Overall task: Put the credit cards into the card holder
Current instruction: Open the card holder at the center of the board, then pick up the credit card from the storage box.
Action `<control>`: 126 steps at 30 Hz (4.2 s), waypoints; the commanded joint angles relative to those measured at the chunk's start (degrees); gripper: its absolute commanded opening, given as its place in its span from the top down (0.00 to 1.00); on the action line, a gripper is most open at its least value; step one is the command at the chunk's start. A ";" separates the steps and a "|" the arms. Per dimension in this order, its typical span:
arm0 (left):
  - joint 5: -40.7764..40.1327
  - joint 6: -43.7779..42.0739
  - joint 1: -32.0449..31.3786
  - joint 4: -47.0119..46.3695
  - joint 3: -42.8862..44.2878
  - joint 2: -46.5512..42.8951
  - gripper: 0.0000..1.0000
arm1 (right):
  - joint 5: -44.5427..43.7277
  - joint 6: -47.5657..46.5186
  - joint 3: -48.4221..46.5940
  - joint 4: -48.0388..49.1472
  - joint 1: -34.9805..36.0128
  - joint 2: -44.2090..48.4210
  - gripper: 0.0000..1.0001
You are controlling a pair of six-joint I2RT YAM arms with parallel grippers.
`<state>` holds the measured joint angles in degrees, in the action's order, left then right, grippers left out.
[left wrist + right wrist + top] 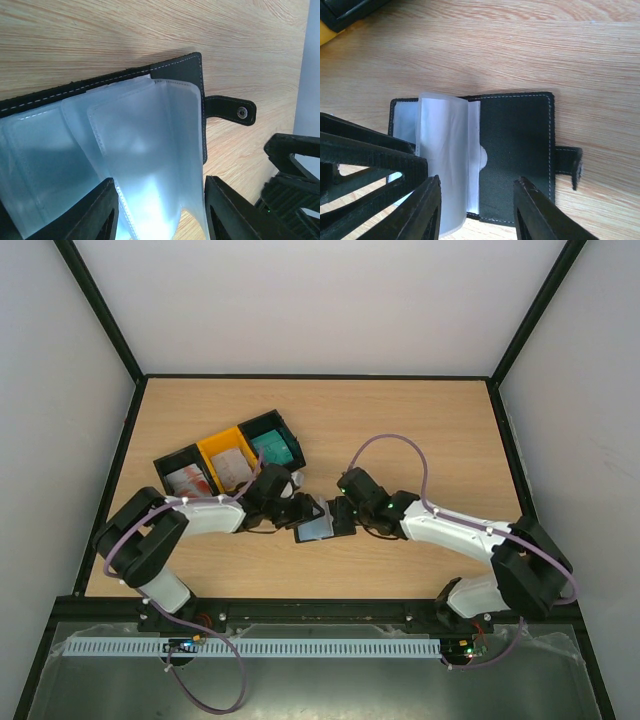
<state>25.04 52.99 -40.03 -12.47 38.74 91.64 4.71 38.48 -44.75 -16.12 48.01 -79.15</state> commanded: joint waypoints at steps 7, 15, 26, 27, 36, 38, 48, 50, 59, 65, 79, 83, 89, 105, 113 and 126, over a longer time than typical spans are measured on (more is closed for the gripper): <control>2.50 -0.71 0.22 -2.52 3.16 3.13 0.64 | -0.91 -0.46 1.00 0.44 -0.11 4.54 0.69; 4.22 -0.08 0.13 -4.67 4.35 4.48 0.63 | 7.48 -1.82 1.69 1.53 -0.11 4.93 0.71; 8.71 2.60 -2.64 -9.96 8.28 9.05 0.47 | -4.01 1.41 5.22 0.68 -0.11 12.61 0.69; 8.64 2.76 -3.16 -9.88 8.92 9.80 0.45 | -7.44 2.17 5.88 0.35 -0.11 14.40 0.68; 5.84 6.84 -4.71 -7.48 12.84 16.75 0.39 | -9.74 3.33 7.38 -0.43 -0.11 17.30 0.65; 4.95 7.83 -4.66 -6.47 13.06 17.51 0.40 | -8.16 3.73 7.68 0.16 -0.16 16.54 0.68; 2.59 7.41 -4.63 -3.18 13.64 14.86 0.53 | 1.23 6.34 10.53 4.70 -0.11 11.84 0.84; 1.74 5.36 -4.53 -0.30 14.90 13.18 0.50 | 1.67 6.36 10.47 5.28 -0.11 11.15 0.84; -4.69 -2.29 -3.55 12.49 15.05 5.13 0.54 | 8.70 2.92 6.75 5.57 -0.11 3.92 0.84; -9.15 -8.39 -0.72 20.30 15.99 -0.87 0.56 | 10.10 -0.32 3.12 3.87 -0.08 -1.11 0.83; -29.67 -37.41 8.20 44.70 27.98 -4.72 0.44 | 12.21 -3.32 -5.11 2.68 -0.03 -5.24 0.65; -27.64 -43.31 11.65 46.61 30.85 -0.46 0.57 | 11.78 -2.49 -7.80 4.07 -0.04 -7.41 0.61; -23.73 -47.14 19.56 47.07 31.56 3.02 0.71 | 15.33 -2.35 -12.03 6.21 0.11 -13.44 0.59; -24.01 -49.40 24.29 46.72 33.30 13.83 0.62 | 13.50 -1.10 -28.21 5.12 -1.90 -31.54 0.58; -13.25 -50.37 23.24 44.11 34.93 14.69 0.57 | 11.17 0.45 -29.23 5.32 -3.07 -32.39 0.58; -26.51 -55.24 22.29 51.21 39.70 18.66 0.48 | 13.87 3.86 -29.58 7.11 -5.21 -33.18 0.58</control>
<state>4.67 1.08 -17.56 34.74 75.79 107.42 17.85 40.97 -73.56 -9.89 42.59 -111.72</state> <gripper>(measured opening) 0.505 0.424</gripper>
